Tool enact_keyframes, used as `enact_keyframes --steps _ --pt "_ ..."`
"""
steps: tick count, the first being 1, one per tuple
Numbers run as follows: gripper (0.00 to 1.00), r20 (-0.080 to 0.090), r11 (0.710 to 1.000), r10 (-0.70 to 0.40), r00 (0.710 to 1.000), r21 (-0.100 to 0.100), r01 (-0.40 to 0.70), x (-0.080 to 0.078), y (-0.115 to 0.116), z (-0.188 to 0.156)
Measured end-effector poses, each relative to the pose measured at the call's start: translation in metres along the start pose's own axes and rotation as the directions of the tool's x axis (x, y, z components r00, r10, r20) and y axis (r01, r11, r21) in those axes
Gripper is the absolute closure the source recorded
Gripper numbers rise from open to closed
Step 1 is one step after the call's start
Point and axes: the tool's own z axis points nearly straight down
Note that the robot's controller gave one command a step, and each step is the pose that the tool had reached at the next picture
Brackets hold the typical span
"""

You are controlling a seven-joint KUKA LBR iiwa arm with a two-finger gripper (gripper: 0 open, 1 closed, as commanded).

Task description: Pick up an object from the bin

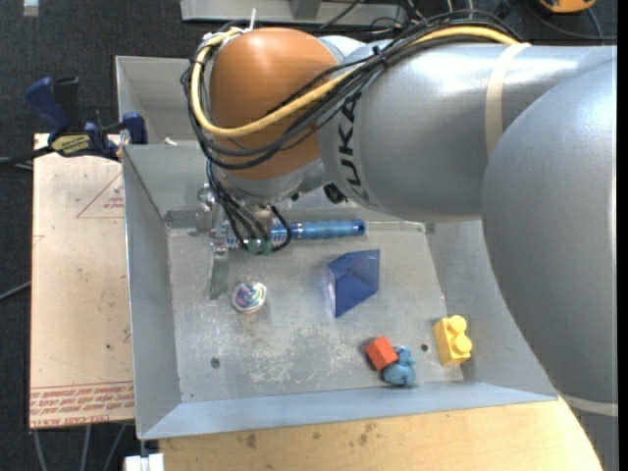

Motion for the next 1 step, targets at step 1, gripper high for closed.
enact_keyframes --steps 1 --pt "1.00 0.008 1.000 0.005 1.000 -0.001 -0.005 -0.0021 -0.0016 -0.0050"
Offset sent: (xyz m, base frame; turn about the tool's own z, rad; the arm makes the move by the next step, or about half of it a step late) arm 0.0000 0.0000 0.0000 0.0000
